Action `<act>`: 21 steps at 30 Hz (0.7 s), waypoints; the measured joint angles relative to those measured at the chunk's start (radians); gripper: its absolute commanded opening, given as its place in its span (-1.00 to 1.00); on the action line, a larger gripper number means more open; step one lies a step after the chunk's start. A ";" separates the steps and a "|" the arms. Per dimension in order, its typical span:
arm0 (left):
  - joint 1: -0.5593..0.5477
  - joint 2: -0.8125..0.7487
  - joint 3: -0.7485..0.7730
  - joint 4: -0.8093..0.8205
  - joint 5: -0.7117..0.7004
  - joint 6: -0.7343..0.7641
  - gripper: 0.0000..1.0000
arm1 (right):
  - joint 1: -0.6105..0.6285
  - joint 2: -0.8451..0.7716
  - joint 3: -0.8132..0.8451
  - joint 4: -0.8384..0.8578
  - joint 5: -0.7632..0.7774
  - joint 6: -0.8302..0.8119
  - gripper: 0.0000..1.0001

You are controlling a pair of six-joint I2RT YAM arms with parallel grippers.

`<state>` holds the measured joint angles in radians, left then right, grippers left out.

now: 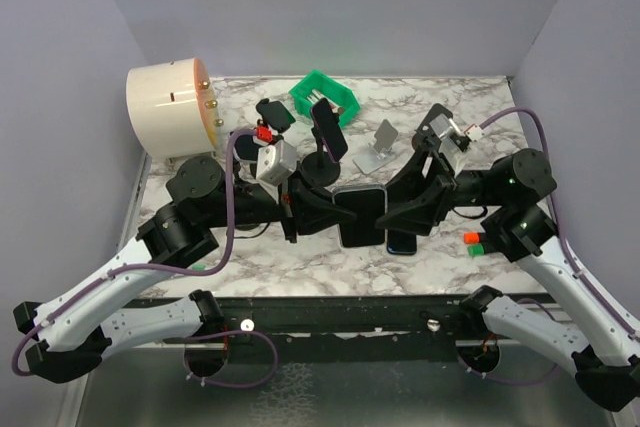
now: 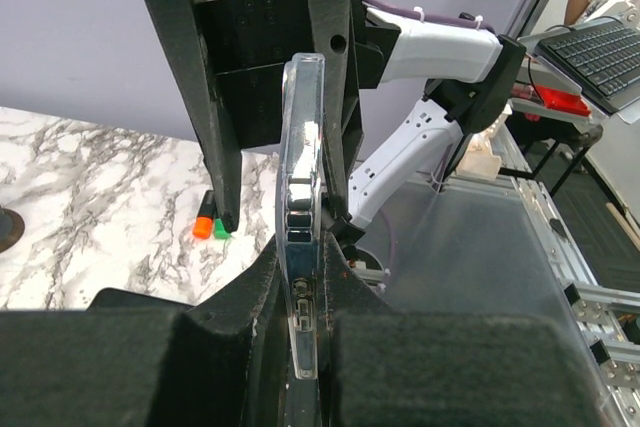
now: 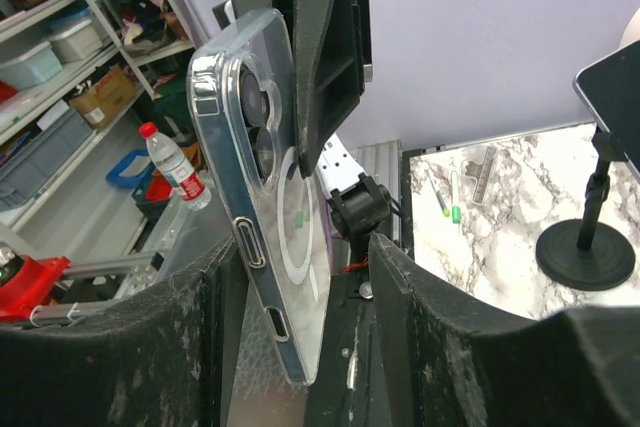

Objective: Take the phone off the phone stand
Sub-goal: Place the phone at the center of the board.

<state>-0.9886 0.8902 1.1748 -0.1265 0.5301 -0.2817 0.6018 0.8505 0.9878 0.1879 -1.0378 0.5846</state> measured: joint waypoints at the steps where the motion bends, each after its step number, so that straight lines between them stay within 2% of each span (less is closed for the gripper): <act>1: 0.000 0.000 -0.002 0.002 0.000 -0.002 -1.00 | 0.001 0.001 -0.005 0.002 0.000 0.002 0.19; 5: 0.000 0.005 -0.005 0.005 -0.004 -0.002 -1.00 | 0.001 0.009 -0.023 0.020 -0.001 0.022 0.23; 15: 0.000 0.019 -0.006 0.010 -0.018 -0.003 -1.00 | 0.002 0.022 -0.031 0.067 -0.005 0.051 0.00; 18: 0.000 0.021 -0.006 0.013 -0.023 -0.005 -1.00 | 0.006 0.026 -0.034 0.081 -0.005 0.054 -0.08; 21: 0.000 0.022 -0.007 0.013 -0.027 -0.005 -1.00 | 0.008 0.026 -0.040 0.090 -0.006 0.055 -0.29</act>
<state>-0.9886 0.9119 1.1679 -0.1135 0.5026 -0.2867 0.6098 0.8768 0.9474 0.2775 -1.0435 0.6399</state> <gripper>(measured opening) 0.113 0.446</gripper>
